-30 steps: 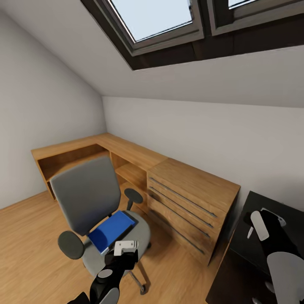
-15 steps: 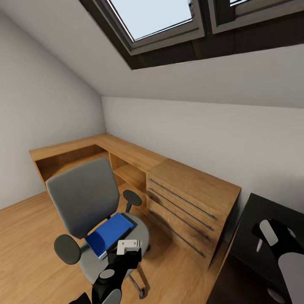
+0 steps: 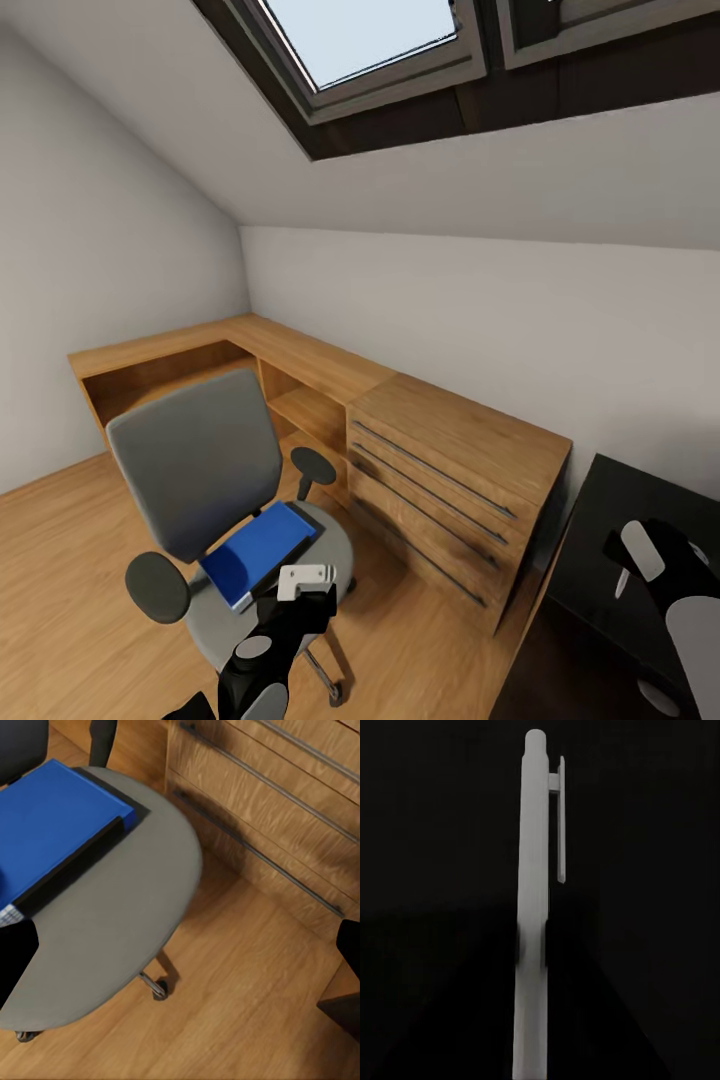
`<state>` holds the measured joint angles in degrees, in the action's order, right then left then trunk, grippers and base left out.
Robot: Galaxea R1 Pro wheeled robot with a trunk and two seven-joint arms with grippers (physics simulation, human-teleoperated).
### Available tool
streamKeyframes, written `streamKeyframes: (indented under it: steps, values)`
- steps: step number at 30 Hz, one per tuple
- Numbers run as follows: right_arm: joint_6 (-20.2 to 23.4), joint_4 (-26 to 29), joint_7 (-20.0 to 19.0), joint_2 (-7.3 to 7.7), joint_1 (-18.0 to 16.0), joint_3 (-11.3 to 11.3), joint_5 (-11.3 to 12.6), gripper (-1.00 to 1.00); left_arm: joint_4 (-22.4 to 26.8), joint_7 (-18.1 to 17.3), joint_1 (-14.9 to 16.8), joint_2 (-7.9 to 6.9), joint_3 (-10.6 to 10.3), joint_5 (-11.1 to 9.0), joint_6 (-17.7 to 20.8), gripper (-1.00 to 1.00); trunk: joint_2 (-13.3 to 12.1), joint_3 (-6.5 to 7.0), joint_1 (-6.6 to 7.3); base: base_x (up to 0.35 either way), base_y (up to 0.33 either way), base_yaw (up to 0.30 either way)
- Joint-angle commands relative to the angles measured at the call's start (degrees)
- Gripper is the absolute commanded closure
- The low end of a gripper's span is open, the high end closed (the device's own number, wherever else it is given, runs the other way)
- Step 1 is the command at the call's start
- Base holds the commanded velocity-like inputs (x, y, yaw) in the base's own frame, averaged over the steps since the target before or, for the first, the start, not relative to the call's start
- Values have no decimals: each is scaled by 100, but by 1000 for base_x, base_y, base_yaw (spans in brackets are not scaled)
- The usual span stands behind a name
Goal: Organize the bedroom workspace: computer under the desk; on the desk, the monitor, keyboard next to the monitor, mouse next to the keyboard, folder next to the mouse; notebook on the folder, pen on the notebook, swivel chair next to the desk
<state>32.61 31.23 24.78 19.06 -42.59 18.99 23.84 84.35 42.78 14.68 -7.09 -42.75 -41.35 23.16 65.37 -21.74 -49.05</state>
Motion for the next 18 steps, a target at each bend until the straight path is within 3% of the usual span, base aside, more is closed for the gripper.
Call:
streamKeyframes:
  steps: [1,18]
  values:
    - [4,11,45,-5,-3,0,67,100,10,46,8,-4,-14,-34,13,-100,46,-26,-23,0,0,0]
    - [-101,56,45,-43,-3,-16,68,100,11,51,8,-3,-16,-38,13,-100,728,-331,-396,0,0,0]
